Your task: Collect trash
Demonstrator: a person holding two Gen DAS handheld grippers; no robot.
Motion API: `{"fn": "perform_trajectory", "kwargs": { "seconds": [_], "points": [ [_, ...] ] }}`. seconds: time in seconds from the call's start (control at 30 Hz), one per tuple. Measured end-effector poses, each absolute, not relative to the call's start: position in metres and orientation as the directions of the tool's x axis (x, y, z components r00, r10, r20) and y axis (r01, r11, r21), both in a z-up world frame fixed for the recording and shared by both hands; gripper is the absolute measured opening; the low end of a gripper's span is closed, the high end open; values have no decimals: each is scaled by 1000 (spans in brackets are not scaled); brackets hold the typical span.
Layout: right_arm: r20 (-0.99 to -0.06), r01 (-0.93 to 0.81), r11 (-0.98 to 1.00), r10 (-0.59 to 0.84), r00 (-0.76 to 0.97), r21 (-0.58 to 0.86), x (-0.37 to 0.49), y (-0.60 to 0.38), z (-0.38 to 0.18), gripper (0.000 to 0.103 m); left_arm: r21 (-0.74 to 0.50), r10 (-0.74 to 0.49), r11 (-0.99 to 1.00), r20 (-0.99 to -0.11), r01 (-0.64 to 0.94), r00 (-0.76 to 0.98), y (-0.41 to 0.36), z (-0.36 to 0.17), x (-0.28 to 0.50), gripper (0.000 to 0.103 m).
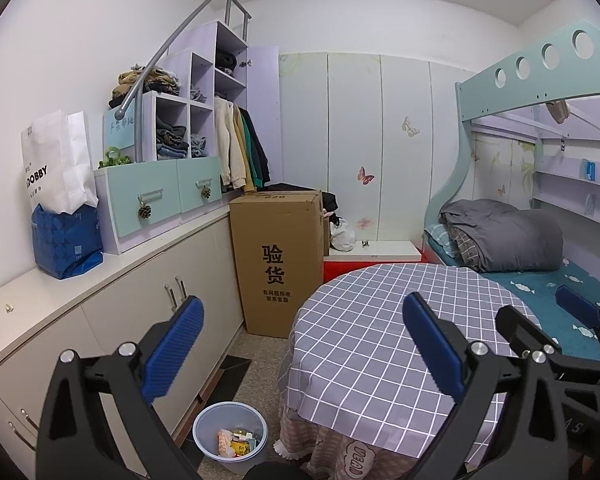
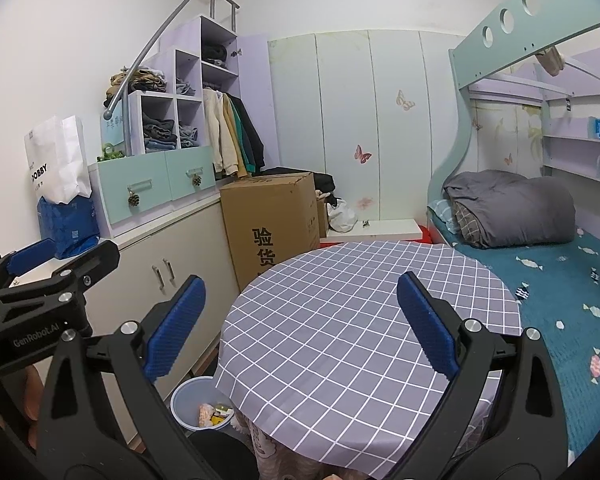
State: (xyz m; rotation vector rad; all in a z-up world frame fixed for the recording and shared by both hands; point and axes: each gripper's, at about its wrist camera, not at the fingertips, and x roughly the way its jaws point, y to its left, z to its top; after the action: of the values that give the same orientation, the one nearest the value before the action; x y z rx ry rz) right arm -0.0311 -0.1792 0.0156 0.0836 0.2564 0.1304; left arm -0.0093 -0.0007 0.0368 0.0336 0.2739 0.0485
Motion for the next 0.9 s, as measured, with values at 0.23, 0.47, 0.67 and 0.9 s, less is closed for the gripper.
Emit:
{"fn": "perform_trajectory", "kwargs": {
  "seconds": [0.23,0.47,0.67,0.9],
  "points": [
    [-252,-120,987,143,957,105,-30,-181,14,94,37,46,999,-274,-37,961,1,36,-8,98],
    [-255,-119,987,143,956,107,-29,-180,13,95,33,37,999,-283,-29,959,3,34,-5,98],
    [-263,-117,987,143,954,113,-27,-179,10,95,37,39,999,-283,-30,958,4,33,-4,98],
    [-263,-117,987,143,954,113,-27,-179,10,95,38,38,999,-283,-28,958,5,32,-4,98]
  ]
}}
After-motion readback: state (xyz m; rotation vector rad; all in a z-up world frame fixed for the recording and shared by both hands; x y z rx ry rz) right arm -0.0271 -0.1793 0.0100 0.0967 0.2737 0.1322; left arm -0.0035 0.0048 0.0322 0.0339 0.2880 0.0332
